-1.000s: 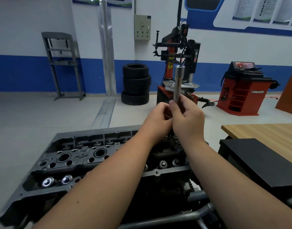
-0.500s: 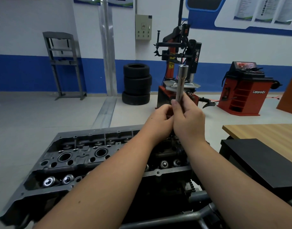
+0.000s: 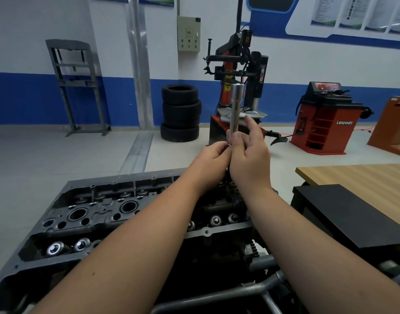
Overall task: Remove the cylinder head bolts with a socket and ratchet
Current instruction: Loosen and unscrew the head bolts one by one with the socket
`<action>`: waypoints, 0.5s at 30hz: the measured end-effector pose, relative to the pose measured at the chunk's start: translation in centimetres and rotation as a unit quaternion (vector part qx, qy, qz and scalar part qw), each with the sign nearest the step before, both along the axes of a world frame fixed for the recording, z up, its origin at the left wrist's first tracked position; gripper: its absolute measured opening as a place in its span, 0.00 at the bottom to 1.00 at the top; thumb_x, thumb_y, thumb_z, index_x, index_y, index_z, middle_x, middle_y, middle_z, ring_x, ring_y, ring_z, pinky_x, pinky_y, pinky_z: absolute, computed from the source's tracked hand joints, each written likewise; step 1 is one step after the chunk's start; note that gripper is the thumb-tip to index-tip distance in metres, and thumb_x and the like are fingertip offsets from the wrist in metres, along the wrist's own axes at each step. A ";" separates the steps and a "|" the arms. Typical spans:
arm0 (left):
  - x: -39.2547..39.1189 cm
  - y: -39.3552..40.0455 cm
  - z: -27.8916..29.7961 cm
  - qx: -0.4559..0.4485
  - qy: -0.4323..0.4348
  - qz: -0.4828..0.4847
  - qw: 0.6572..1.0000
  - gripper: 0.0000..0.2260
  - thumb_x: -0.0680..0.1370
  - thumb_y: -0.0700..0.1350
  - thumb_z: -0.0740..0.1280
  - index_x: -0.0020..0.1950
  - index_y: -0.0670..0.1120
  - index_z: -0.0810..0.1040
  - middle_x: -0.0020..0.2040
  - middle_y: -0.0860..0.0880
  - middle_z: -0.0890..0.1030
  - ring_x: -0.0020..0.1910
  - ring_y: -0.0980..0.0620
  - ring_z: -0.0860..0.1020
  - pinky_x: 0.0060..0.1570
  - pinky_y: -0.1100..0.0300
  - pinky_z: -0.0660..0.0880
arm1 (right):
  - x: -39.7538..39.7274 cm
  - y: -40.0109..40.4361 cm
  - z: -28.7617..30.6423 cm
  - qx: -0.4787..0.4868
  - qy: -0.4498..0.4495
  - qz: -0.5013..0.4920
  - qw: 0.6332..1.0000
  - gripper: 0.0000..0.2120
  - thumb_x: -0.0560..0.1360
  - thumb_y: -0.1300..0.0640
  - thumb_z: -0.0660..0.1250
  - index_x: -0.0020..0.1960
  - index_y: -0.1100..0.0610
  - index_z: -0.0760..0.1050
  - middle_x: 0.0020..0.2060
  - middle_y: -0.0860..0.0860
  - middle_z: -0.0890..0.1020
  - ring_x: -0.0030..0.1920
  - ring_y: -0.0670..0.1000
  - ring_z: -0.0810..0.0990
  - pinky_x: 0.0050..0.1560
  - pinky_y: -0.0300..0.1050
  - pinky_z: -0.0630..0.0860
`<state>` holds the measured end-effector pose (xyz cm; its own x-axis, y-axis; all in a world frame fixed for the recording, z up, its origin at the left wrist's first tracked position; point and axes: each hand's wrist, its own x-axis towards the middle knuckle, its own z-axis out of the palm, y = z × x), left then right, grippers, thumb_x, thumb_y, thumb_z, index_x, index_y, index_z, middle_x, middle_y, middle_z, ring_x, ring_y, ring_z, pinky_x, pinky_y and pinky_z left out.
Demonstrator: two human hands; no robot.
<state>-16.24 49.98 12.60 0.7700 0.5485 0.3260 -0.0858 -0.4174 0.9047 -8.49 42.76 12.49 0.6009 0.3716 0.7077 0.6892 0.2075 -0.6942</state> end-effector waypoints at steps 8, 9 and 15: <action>0.4 0.6 -0.3 0.043 -0.024 0.085 0.995 0.03 0.80 0.50 0.71 0.52 0.53 0.79 0.46 0.53 0.85 0.44 0.56 0.83 0.44 0.58 0.79 | 0.2 0.1 0.1 0.014 -0.043 -0.045 0.998 0.13 0.79 0.55 0.69 0.62 0.57 0.80 0.50 0.47 0.82 0.50 0.41 0.80 0.55 0.41 0.78; 0.4 0.5 -0.2 0.034 -0.015 0.070 0.997 0.04 0.81 0.51 0.69 0.53 0.53 0.80 0.47 0.53 0.85 0.46 0.55 0.84 0.46 0.56 0.81 | 0.2 0.1 0.0 0.017 -0.036 -0.042 0.998 0.14 0.80 0.56 0.68 0.64 0.58 0.78 0.50 0.47 0.83 0.51 0.42 0.81 0.55 0.41 0.79; 0.0 0.1 0.0 0.002 0.005 -0.008 1.000 0.12 0.85 0.54 0.61 0.61 0.53 0.81 0.53 0.51 0.86 0.55 0.50 0.83 0.60 0.43 0.80 | 0.2 -0.1 0.2 0.027 0.025 0.010 0.999 0.16 0.83 0.55 0.62 0.69 0.56 0.73 0.52 0.47 0.83 0.54 0.40 0.81 0.55 0.37 0.78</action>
<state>-16.25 50.07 12.59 0.7819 0.5348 0.3203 -0.0834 -0.4194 0.9040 -8.28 42.70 12.66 0.6287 0.3454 0.6968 0.6494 0.2597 -0.7147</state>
